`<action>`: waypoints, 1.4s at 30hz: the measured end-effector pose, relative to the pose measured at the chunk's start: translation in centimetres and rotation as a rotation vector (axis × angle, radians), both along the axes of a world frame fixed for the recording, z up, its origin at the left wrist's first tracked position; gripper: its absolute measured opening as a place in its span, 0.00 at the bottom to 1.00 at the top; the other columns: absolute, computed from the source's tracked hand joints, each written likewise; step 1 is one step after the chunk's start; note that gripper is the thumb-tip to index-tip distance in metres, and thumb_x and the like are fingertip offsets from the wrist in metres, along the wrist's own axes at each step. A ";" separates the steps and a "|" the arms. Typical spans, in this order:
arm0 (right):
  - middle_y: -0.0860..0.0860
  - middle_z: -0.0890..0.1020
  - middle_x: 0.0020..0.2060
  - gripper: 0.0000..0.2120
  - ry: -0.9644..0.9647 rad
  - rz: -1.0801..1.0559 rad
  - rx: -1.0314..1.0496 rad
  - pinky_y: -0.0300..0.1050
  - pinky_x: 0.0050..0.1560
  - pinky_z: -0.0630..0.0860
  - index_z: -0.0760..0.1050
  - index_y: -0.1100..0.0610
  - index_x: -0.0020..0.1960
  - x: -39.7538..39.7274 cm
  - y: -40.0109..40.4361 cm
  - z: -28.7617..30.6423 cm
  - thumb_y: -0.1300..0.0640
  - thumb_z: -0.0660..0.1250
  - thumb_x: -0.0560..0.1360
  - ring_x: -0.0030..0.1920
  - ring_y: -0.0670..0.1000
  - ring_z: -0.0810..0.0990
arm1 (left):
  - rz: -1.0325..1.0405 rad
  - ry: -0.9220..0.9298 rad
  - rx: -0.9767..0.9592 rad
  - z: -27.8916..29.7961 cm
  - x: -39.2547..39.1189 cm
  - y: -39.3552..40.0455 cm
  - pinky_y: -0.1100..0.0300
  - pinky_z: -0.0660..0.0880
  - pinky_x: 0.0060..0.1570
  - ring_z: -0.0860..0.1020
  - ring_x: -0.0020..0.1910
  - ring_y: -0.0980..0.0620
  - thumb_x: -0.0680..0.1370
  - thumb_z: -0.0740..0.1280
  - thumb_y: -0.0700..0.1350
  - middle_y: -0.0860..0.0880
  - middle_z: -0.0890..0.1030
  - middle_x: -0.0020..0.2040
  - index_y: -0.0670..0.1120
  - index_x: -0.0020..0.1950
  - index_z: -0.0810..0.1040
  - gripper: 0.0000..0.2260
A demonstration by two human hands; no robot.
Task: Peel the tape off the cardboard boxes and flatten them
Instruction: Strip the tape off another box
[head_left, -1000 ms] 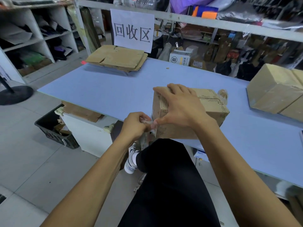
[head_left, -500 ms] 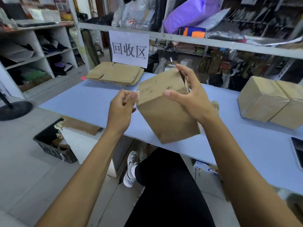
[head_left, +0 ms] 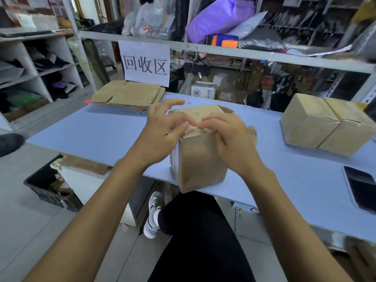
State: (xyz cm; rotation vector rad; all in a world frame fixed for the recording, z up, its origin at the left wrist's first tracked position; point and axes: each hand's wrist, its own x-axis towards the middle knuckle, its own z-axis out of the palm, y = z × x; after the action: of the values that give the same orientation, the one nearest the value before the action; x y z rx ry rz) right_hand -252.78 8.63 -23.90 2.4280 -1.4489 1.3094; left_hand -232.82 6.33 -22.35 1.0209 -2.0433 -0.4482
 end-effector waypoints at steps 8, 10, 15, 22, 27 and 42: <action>0.48 0.81 0.60 0.18 -0.049 -0.024 0.077 0.35 0.75 0.47 0.77 0.57 0.58 1.9 0.2 -1.4 0.57 0.63 0.69 0.63 0.47 0.76 | -0.161 -0.095 0.055 1.6 1.7 -0.8 0.73 0.68 0.46 0.77 0.47 0.59 0.77 0.74 0.42 0.54 0.82 0.48 0.49 0.47 0.84 0.02; 0.47 0.81 0.61 0.18 -0.072 0.000 0.083 0.42 0.75 0.53 0.77 0.57 0.58 1.6 -0.1 -1.4 0.56 0.66 0.69 0.63 0.45 0.76 | -0.167 -0.097 0.088 1.7 1.0 -0.7 0.73 0.67 0.43 0.76 0.44 0.61 0.75 0.74 0.40 0.56 0.80 0.45 0.46 0.45 0.83 0.02; 0.44 0.80 0.61 0.18 -0.109 0.010 0.113 0.52 0.73 0.60 0.78 0.56 0.57 0.3 -0.4 -1.5 0.55 0.73 0.68 0.62 0.39 0.74 | -0.310 0.129 0.252 0.7 0.7 -0.9 0.62 0.71 0.49 0.76 0.45 0.53 0.76 0.68 0.37 0.51 0.79 0.43 0.43 0.44 0.79 0.02; 0.42 0.78 0.61 0.29 -0.028 -0.027 0.064 0.52 0.70 0.60 0.77 0.51 0.58 0.6 -0.6 -1.6 0.33 0.73 0.66 0.65 0.45 0.73 | -0.227 0.303 0.328 -0.1 1.2 0.0 0.64 0.71 0.59 0.73 0.65 0.62 0.74 0.70 0.46 0.52 0.77 0.63 0.49 0.42 0.77 0.03; 0.47 0.77 0.55 0.33 0.000 -0.214 -0.041 0.46 0.74 0.49 0.75 0.54 0.53 2.9 -0.5 -2.4 0.28 0.69 0.62 0.61 0.51 0.74 | -0.019 0.251 0.157 -0.7 0.7 0.2 0.64 0.74 0.51 0.74 0.62 0.63 0.70 0.78 0.45 0.51 0.75 0.60 0.50 0.38 0.77 0.10; 0.46 0.76 0.55 0.25 -0.059 -0.094 0.041 0.58 0.77 0.45 0.74 0.53 0.55 1.2 -0.7 -1.8 0.39 0.68 0.64 0.62 0.50 0.72 | -0.021 0.129 0.082 0.9 1.9 0.3 0.55 0.81 0.51 0.80 0.56 0.57 0.77 0.70 0.38 0.54 0.85 0.48 0.51 0.57 0.77 0.12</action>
State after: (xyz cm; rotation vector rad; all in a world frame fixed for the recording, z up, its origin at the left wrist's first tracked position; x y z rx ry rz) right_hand -251.58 7.97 -25.69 2.3327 -1.5976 1.3557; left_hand -230.93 6.59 -21.46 0.9941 -1.9359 -0.5970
